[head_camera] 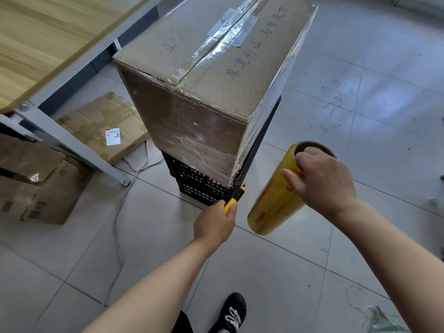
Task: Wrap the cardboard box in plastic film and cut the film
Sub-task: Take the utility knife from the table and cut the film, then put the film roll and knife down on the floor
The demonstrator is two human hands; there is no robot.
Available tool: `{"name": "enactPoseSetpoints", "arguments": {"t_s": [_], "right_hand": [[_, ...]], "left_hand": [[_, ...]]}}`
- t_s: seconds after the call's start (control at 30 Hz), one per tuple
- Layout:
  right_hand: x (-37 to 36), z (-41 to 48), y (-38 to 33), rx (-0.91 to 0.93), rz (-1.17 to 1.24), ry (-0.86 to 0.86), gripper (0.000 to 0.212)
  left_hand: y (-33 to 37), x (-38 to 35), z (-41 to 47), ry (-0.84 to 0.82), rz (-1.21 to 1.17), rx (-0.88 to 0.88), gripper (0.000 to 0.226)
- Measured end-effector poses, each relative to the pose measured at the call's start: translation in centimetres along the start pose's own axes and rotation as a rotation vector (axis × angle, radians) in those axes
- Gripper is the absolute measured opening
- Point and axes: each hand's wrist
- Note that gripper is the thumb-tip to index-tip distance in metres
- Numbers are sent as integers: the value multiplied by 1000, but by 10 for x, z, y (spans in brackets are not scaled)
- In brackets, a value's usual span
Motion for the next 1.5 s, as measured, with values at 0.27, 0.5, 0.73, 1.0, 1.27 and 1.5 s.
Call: {"name": "enactPoseSetpoints", "arguments": {"t_s": [0.27, 0.5, 0.73, 1.0, 1.27, 1.5], "right_hand": [[-3, -21, 16, -17, -53, -40, 49], [5, -23, 17, -52, 3, 5, 48], [2, -24, -1, -54, 53, 31, 49], [-9, -29, -14, -80, 61, -38, 48], [-19, -38, -17, -89, 74, -98, 52], [-32, -47, -9, -122, 76, -107, 53]], "left_hand": [[21, 29, -1, 279, -307, -355, 46], [17, 54, 12, 203, -48, -398, 30], [58, 116, 49, 234, 577, -585, 25], [91, 141, 24, 435, 279, -837, 23], [64, 105, 22, 262, 198, -684, 34], [33, 58, 55, -41, 313, -485, 28]]}}
Point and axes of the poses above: each hand's wrist, its own z-axis towards the middle knuckle, its own x-axis out of the back of the hand, y = z × x, and after that the axes turned 2 degrees about z, right-handed
